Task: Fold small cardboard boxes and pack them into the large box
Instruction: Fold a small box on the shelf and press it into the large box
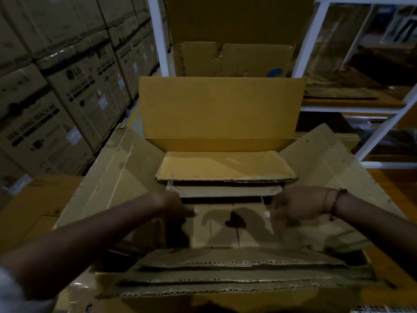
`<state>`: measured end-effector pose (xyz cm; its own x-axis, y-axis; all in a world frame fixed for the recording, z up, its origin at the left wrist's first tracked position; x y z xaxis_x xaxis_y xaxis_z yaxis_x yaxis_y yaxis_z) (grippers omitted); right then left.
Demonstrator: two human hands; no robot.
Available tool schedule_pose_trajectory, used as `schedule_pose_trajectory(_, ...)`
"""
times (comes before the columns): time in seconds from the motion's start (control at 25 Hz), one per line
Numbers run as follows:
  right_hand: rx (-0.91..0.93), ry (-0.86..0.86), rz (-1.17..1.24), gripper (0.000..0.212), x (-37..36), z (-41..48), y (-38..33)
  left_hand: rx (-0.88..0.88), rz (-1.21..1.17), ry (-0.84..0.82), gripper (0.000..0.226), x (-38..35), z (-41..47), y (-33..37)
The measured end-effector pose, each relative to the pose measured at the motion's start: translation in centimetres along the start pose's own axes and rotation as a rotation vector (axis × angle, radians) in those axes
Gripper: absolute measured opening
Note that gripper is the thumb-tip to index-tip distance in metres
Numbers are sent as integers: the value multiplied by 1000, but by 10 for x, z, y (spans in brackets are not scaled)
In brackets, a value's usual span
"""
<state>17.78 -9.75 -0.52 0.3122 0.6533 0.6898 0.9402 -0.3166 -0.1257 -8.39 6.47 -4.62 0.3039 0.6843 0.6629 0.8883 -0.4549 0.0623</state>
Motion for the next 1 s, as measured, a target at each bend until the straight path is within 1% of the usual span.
schedule_pose_trajectory(0.04,-78,32,-29,58,6,14,10,35,-38,59,63,9,13,-1)
schedule_pose_trajectory(0.08,-139,47,-3,55,8,30,21,79,-129,86,56,17,29,-4)
schedule_pose_trajectory(0.12,-193,47,111,52,7,46,33,137,-246,76,51,21,43,-5)
schedule_pose_trajectory(0.2,-278,60,566,47,-7,78,53,217,-456,46,51,23,64,-4)
schedule_pose_trajectory(0.24,-296,94,751,45,-15,91,60,248,-532,38,54,22,75,-4)
schedule_pose_trajectory(0.32,-253,212,1004,38,-28,106,66,282,-683,40,52,19,80,1)
schedule_pose_trajectory(0.4,-186,384,1182,25,-26,109,63,240,-782,93,32,23,73,3)
schedule_pose_trajectory(0.44,-149,514,1223,20,-18,108,65,196,-805,158,27,30,67,3)
schedule_pose_trajectory(0.52,-110,786,1228,16,6,102,71,96,-822,381,22,55,59,-4)
schedule_pose_trajectory(0.56,-58,878,1266,16,21,102,75,39,-770,497,24,72,54,-5)
schedule_pose_trajectory(0.64,96,946,1479,14,49,103,77,-33,-737,690,24,100,57,-10)
schedule_pose_trajectory(0.68,114,988,1496,12,62,103,78,-21,-761,746,30,109,69,-16)
schedule_pose_trajectory(0.72,38,1045,1405,21,72,107,82,1,-788,781,46,114,80,-23)
schedule_pose_trajectory(0.76,-52,1083,1264,40,80,110,86,20,-822,803,63,117,91,-29)
schedule_pose_trajectory(0.8,-102,1110,1174,53,85,119,96,31,-849,823,74,118,100,-36)
schedule_pose_trajectory(0.88,-78,1054,1104,53,89,131,96,46,-925,833,85,120,117,-46)
schedule_pose_trajectory(0.92,-71,1011,1069,58,89,141,100,50,-952,825,88,122,122,-47)
schedule_pose_trajectory(1.0,-63,979,1008,77,86,176,120,36,-965,778,86,123,131,-45)
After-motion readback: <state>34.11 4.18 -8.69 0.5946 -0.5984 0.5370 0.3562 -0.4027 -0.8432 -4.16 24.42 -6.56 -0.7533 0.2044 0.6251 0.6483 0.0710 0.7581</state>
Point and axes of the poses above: each hand's wrist, its own z-axis towards the middle knuckle, its own x-axis out of the back of the hand, y = z × x, the point moved 3 cm from there along z, towards the middle knuckle, and after that the axes turned 3 degrees about x, right-handed, at the moved point
